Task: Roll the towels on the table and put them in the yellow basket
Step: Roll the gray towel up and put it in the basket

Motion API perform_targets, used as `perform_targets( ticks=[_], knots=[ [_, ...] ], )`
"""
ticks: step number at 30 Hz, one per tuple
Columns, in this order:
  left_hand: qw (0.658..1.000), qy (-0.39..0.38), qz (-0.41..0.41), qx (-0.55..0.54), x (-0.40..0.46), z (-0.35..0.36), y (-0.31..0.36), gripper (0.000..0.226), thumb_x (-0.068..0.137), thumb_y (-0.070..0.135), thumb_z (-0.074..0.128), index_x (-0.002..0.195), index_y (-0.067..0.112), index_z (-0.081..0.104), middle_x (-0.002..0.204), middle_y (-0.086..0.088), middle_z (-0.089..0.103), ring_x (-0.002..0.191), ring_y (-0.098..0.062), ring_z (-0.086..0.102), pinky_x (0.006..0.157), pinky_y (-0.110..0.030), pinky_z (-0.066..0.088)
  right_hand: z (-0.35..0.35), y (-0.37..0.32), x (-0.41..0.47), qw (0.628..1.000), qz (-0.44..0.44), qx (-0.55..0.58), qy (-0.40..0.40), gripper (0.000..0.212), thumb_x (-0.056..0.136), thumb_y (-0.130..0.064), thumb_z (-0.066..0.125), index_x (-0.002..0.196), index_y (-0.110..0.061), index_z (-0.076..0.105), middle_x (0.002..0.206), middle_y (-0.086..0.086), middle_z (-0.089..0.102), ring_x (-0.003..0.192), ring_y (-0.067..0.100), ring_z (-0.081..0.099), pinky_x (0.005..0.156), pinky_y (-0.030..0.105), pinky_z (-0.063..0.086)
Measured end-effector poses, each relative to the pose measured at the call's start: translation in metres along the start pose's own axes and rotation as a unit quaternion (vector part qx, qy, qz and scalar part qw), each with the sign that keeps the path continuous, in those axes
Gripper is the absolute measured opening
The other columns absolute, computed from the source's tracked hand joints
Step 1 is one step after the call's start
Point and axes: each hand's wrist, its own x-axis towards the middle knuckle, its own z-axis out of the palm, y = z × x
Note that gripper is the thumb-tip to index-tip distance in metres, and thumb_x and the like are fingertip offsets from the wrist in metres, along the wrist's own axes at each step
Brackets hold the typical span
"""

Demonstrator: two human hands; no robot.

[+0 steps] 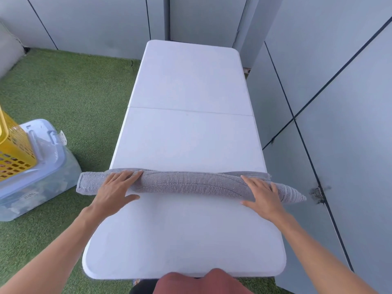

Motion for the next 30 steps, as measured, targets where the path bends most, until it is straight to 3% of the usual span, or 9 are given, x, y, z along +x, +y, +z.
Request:
perform_targets(
  ticks=[3,6,8,10,13,16,23,27,30],
  knots=[
    [0.998,0.002,-0.042,-0.048,0.005,-0.006,0.008,0.062,0.078,0.018,0.075,0.136,0.021,0.052,0.121,-0.002,0.061,0.118,-0.029,0.055,0.103,-0.037,0.033,0.000,0.004,0.006,1.000,-0.021,0.016,0.010,0.053,0.085,-0.034,0.066,0.133,-0.038,0.043,0.126,-0.014,0.054,0.125,0.013,0.045,0.105,0.039,0.029],
    [0.982,-0.145,-0.057,-0.105,0.012,-0.022,0.001,0.060,0.078,0.015,0.075,0.133,0.026,0.055,0.126,0.004,0.061,0.121,-0.020,0.054,0.101,-0.030,0.037,-0.014,0.015,0.011,0.984,-0.002,0.117,-0.132,0.041,0.078,-0.032,0.074,0.113,-0.042,0.056,0.106,-0.019,0.063,0.105,0.011,0.057,0.094,0.036,0.043],
    [0.962,-0.213,-0.074,-0.155,0.015,-0.028,-0.008,0.053,0.079,0.018,0.075,0.127,0.031,0.059,0.125,0.003,0.062,0.119,-0.018,0.054,0.100,-0.028,0.038,-0.019,0.019,0.011,0.975,0.013,0.158,-0.158,0.038,0.077,-0.034,0.075,0.110,-0.043,0.058,0.106,-0.018,0.063,0.104,0.012,0.058,0.092,0.035,0.045],
    [0.970,-0.125,-0.071,-0.197,0.013,-0.025,-0.012,0.039,0.085,0.022,0.070,0.117,0.041,0.057,0.121,0.000,0.062,0.114,-0.022,0.057,0.100,-0.034,0.040,-0.012,0.020,0.008,0.989,0.018,0.143,-0.037,0.034,0.084,-0.042,0.067,0.117,-0.041,0.056,0.116,-0.016,0.062,0.114,0.014,0.055,0.097,0.038,0.041],
    [0.984,0.035,-0.072,-0.160,0.000,-0.013,-0.014,0.042,0.088,0.031,0.066,0.129,0.027,0.057,0.133,-0.006,0.056,0.127,-0.029,0.048,0.108,-0.043,0.035,0.002,0.016,-0.003,0.992,0.023,0.095,0.080,0.051,0.090,-0.055,0.053,0.136,-0.035,0.045,0.138,-0.012,0.047,0.133,0.012,0.038,0.111,0.041,0.021],
    [0.996,0.003,-0.036,-0.081,-0.008,-0.005,-0.021,0.068,0.083,0.035,0.072,0.143,0.023,0.043,0.143,-0.007,0.047,0.135,-0.029,0.039,0.112,-0.043,0.029,0.004,0.023,-0.008,0.999,0.012,0.015,0.029,0.068,0.087,-0.059,0.054,0.146,-0.037,0.028,0.147,-0.010,0.035,0.140,0.012,0.026,0.115,0.043,0.010],
    [0.988,-0.005,-0.151,-0.006,0.011,-0.013,0.011,0.050,0.086,0.034,0.067,0.131,0.018,0.052,0.111,-0.009,0.062,0.101,-0.035,0.055,0.087,-0.046,0.045,0.010,-0.010,0.003,0.986,0.138,0.046,0.078,0.047,0.093,-0.048,0.050,0.135,-0.028,0.041,0.119,0.003,0.059,0.115,0.029,0.051,0.094,0.046,0.035],
    [0.961,-0.031,-0.267,-0.066,0.021,-0.017,0.069,0.046,0.083,0.048,0.065,0.115,0.016,0.054,0.110,-0.010,0.061,0.103,-0.035,0.059,0.081,-0.041,0.046,0.018,-0.066,0.004,0.967,0.209,0.112,0.089,0.043,0.094,-0.046,0.051,0.132,-0.026,0.043,0.121,0.004,0.056,0.111,0.032,0.048,0.088,0.048,0.036],
    [0.936,-0.062,-0.298,-0.178,0.037,-0.006,0.122,0.057,0.081,0.056,0.063,0.115,0.013,0.051,0.110,-0.010,0.062,0.102,-0.035,0.060,0.082,-0.038,0.046,0.025,-0.112,0.018,0.956,0.188,0.216,0.062,0.049,0.092,-0.042,0.055,0.134,-0.019,0.043,0.127,0.009,0.054,0.118,0.034,0.048,0.092,0.049,0.040]
  ],
)
